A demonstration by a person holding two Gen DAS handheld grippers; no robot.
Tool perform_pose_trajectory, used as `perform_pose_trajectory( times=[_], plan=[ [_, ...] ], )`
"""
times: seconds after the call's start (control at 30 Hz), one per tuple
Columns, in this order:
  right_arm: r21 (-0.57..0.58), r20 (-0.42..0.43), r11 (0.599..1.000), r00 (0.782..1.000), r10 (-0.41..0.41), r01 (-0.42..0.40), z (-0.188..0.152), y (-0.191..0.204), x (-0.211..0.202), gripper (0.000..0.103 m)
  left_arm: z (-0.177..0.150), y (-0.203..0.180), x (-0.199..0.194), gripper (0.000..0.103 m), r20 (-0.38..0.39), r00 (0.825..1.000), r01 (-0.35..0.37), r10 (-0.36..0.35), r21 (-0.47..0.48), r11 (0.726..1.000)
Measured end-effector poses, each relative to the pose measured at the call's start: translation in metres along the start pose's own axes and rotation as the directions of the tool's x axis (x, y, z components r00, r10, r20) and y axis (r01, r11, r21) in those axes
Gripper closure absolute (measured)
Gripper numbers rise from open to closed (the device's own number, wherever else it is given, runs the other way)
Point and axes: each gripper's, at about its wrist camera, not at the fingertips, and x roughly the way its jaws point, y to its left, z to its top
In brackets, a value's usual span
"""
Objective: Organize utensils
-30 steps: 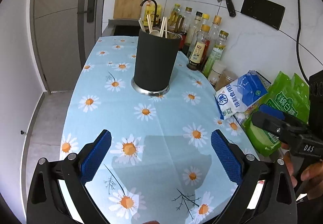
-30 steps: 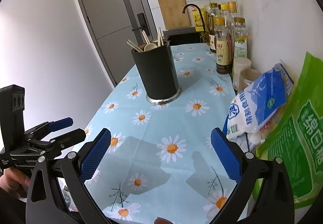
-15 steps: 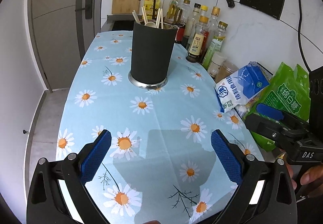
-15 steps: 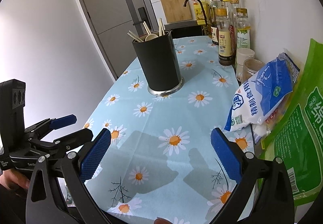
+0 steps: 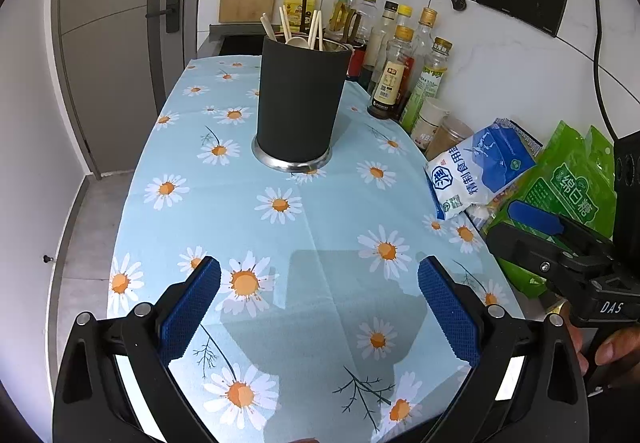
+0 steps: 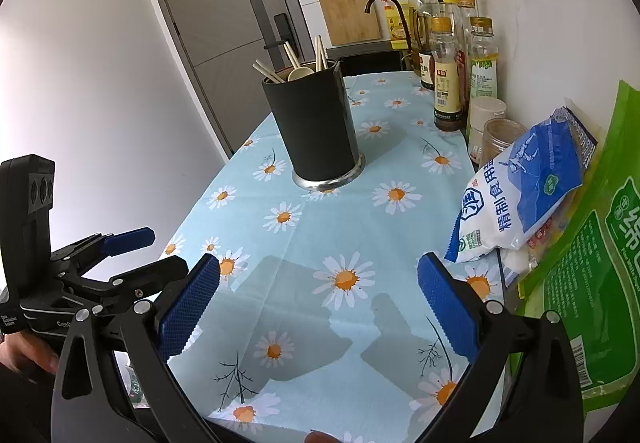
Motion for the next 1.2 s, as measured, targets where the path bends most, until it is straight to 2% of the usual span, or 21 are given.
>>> perform_pose_trajectory(
  times=[1.2],
  plan=[
    [0.01,-0.014,1.0,1.0,-0.001,0.001,-0.0005,0.0008,0.0089,0.005,0.0019,0.0018,0.0005,0.007,0.009,1.0,0.02,-0.02,-0.001,1.0]
  ],
)
